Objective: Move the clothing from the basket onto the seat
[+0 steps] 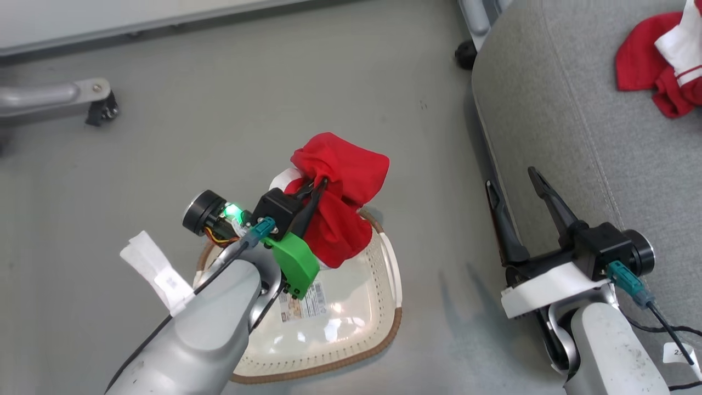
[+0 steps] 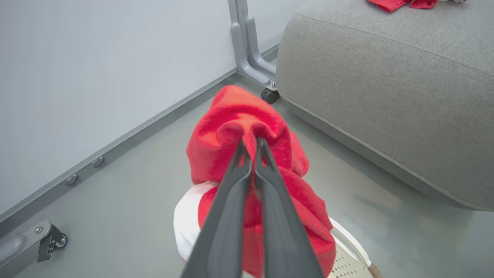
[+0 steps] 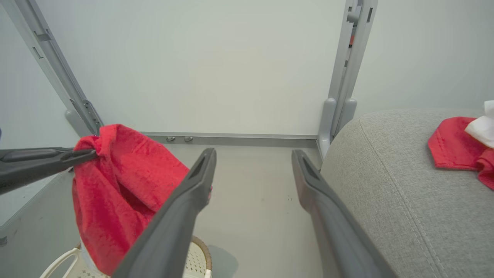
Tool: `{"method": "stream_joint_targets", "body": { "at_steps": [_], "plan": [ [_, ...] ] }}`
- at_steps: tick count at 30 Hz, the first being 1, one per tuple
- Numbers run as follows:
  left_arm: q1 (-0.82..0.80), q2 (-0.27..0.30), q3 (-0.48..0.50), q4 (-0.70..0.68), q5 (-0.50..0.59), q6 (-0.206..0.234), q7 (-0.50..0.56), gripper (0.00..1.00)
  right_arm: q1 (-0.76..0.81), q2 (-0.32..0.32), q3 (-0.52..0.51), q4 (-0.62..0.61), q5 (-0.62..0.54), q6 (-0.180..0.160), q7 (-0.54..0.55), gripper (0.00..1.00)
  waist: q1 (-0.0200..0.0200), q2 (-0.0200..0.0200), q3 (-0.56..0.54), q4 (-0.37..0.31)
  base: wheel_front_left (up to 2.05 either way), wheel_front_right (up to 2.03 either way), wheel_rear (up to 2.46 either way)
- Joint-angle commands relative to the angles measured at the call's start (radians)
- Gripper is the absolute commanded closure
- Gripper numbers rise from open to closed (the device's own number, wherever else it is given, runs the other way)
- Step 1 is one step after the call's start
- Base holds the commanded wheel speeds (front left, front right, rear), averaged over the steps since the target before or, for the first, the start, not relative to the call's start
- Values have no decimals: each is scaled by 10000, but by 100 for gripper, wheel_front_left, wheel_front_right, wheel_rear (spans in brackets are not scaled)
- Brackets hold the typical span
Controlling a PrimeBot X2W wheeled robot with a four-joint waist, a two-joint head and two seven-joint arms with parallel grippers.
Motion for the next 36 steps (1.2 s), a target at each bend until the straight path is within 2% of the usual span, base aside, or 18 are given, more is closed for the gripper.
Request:
{"method": "stream_joint_targets", "body": {
  "at_steps": [1,18,29,36],
  "plan": [
    [236,67,201,-208,69,26,-34,100,196,-37,-4,59,-30,-12,-19,0,1,87,-718,307,0,0,0],
    [1004,-122,2176,-2963,518,-99,-36,100,1052,-37,209,281,225,-11,-19,0,1,87,-2279,325,0,0,0],
    [1070,-243,2334,-3848,840,-209,-35,100,1244,-35,363,36,472,-11,-19,0,1,87,-2564,307,0,0,0],
    [1074,-286,2320,-3996,910,-241,-35,100,932,-34,1145,-670,630,-11,-19,0,1,87,-2576,303,0,0,0]
  ]
}}
